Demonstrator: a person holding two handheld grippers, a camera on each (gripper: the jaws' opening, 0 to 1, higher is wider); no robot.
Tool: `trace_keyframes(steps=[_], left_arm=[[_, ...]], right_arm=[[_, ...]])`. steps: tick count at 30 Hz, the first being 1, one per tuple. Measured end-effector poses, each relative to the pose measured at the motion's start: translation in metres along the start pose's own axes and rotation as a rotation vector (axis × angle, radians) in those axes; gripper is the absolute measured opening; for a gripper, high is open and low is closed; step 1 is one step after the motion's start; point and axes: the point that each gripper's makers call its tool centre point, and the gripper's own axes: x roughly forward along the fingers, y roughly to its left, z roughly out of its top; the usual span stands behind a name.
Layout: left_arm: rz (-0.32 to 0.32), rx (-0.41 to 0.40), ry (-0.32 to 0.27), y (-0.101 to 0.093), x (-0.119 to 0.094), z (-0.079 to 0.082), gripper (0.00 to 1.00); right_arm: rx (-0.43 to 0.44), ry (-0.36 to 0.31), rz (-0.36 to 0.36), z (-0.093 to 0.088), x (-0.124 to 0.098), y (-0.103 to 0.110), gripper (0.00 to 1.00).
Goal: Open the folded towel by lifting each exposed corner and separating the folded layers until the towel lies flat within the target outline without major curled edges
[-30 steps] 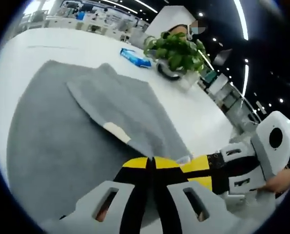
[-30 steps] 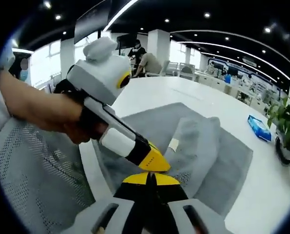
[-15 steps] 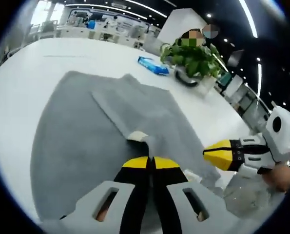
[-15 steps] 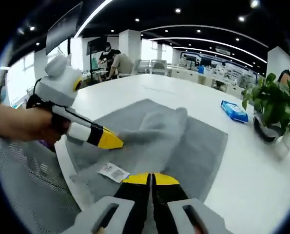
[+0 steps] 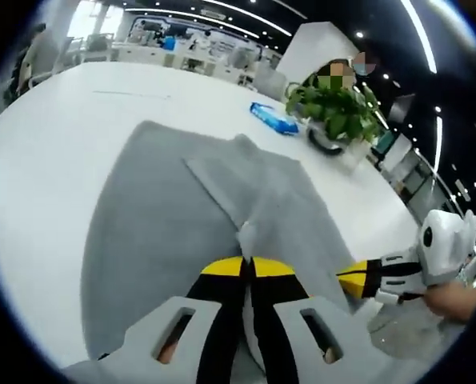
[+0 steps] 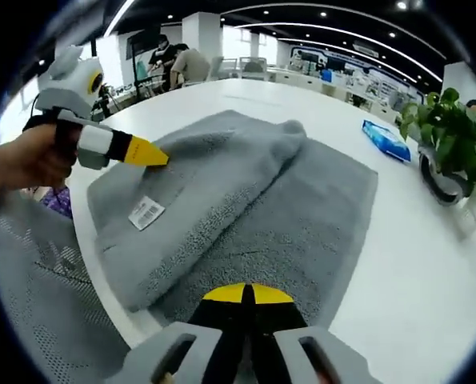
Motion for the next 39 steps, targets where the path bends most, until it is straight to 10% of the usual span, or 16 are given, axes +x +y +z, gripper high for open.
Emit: trace_keyframes(steps=[27,39], left_arm=[[0.235,0.122,0.084,0.118,-0.038,0.006,0.01],[0.265,0.121,0.076,0.132,-0.048,0.005,0.01]], right_arm=[[0.001,0.133,-0.019,-0.008,-0.005,-0.039,0.00],[-0.036,0.136,-0.040,-0.010,-0.007,-0.045,0.00]])
